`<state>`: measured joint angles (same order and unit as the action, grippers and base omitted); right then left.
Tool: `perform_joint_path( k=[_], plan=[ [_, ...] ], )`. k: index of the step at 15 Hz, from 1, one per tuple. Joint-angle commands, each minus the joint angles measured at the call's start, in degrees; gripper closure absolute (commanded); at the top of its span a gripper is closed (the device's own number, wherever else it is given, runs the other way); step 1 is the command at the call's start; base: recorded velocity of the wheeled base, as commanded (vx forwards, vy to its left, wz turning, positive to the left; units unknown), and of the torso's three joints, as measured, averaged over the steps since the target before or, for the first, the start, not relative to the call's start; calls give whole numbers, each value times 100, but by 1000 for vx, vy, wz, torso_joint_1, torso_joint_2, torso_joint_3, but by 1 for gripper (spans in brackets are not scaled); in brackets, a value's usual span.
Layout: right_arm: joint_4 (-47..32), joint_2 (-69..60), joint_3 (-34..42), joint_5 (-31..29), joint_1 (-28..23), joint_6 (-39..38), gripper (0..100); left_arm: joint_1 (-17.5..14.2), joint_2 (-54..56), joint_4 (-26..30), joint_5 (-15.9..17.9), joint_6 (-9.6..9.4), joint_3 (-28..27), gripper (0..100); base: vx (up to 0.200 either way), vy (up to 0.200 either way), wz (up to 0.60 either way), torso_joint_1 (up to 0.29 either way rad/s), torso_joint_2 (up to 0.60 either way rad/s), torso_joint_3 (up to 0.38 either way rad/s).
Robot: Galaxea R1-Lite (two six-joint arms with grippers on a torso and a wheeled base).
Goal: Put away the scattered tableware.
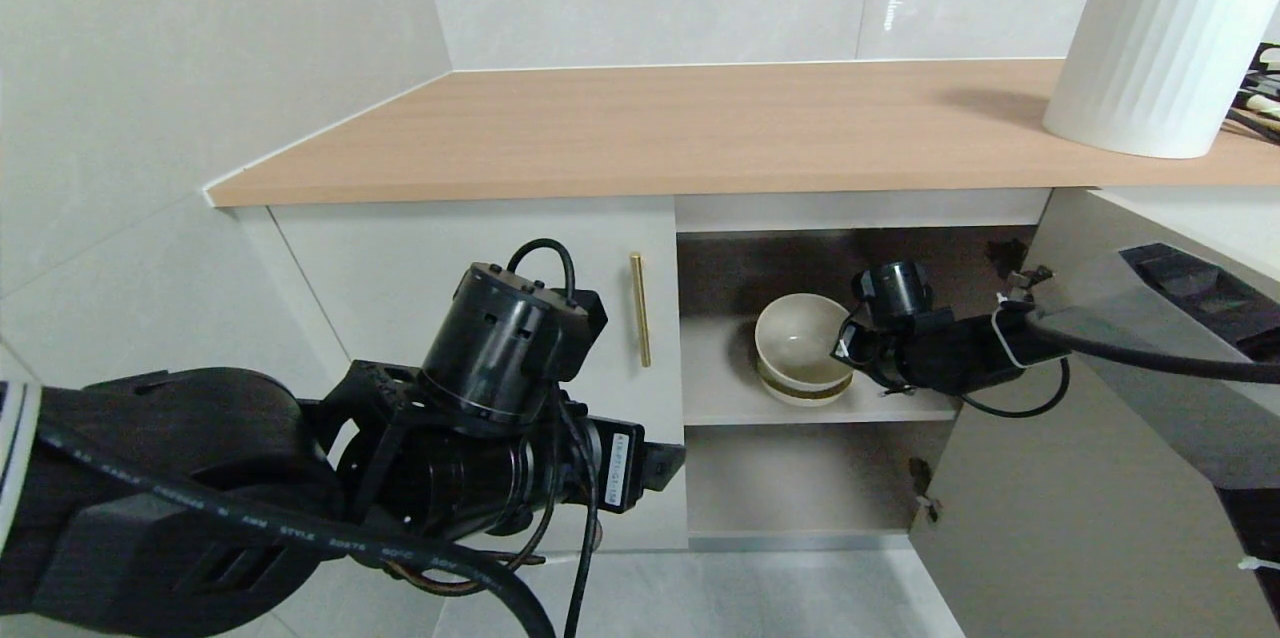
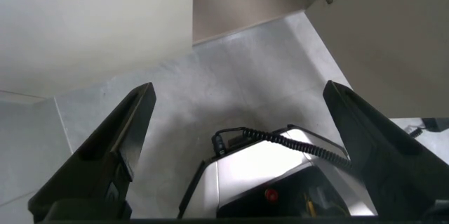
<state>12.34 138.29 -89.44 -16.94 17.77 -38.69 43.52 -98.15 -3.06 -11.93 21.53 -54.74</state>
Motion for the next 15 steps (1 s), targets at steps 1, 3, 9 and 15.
perform_joint_path(
  k=[1, 3, 9, 15],
  plan=[
    [-3, 67, -38, -2, -11, 2, 100, -10, 6, -2, -2, 0, -11, 0, 0, 0, 0, 0, 0, 0],
    [6, 93, -47, -2, -11, 11, 100, -10, 6, -2, -2, 0, -2, 0, 0, 0, 0, 0, 0, 0],
    [-12, 119, -108, 16, -11, 11, 0, -19, 15, -10, -2, 9, -2, 0, 0, 0, 0, 0, 0, 0],
    [-47, -364, 243, 112, 33, -7, 0, -125, 41, -10, -2, 27, -20, 0, 0, 0, 0, 0, 0, 0]
  ],
)
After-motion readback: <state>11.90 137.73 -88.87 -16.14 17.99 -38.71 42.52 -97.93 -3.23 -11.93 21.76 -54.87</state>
